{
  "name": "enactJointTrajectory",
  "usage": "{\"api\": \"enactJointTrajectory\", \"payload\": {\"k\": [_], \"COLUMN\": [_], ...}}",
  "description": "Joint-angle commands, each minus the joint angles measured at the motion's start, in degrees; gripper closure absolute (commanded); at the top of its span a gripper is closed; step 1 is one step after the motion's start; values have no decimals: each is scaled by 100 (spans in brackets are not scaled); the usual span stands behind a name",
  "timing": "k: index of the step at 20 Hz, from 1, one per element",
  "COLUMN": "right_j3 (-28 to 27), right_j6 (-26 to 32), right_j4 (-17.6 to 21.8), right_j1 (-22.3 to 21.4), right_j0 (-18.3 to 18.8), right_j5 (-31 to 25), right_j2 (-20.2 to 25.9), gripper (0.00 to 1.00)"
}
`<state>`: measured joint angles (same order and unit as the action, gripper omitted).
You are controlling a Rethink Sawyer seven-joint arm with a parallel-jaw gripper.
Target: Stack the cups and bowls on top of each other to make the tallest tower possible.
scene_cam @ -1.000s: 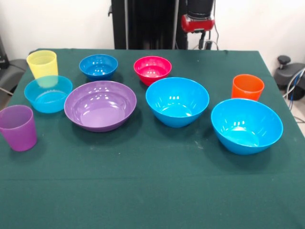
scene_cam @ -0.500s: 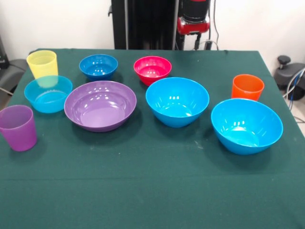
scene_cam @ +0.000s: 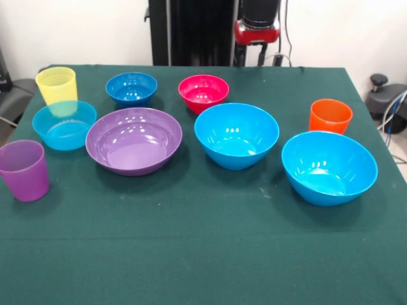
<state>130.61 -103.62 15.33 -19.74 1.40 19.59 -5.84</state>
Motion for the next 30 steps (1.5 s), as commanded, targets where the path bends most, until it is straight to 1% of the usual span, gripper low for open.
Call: {"api": "enactJointTrajectory", "payload": {"k": [1, 4, 7, 11, 13, 17, 19, 23, 27, 30], "right_j3": [-842, -662, -471, -463, -499, -492, -560, -852, -1099, -1300], "right_j6": [-715, -672, -613, -485, -485, -600, -647, -560, -459, -410], "right_j4": [-80, -101, -210, -265, -270, -350, -406, -381, -358, -311], "right_j1": [-513, -899, -1447, -2000, -2109, -2338, -2386, -2284, -2156, -1967], "right_j0": [287, 328, 342, 426, 508, 523, 480, 497, 612, 663], "right_j5": [-473, -777, -1278, -1909, -2104, -2332, -2430, -2562, -2700, -2677], "right_j2": [785, 864, 931, 1075, 1199, 1300, 1288, 1314, 1413, 1428], "gripper": [0, 0, 0, 0, 0, 0, 0, 0, 0, 0]}}
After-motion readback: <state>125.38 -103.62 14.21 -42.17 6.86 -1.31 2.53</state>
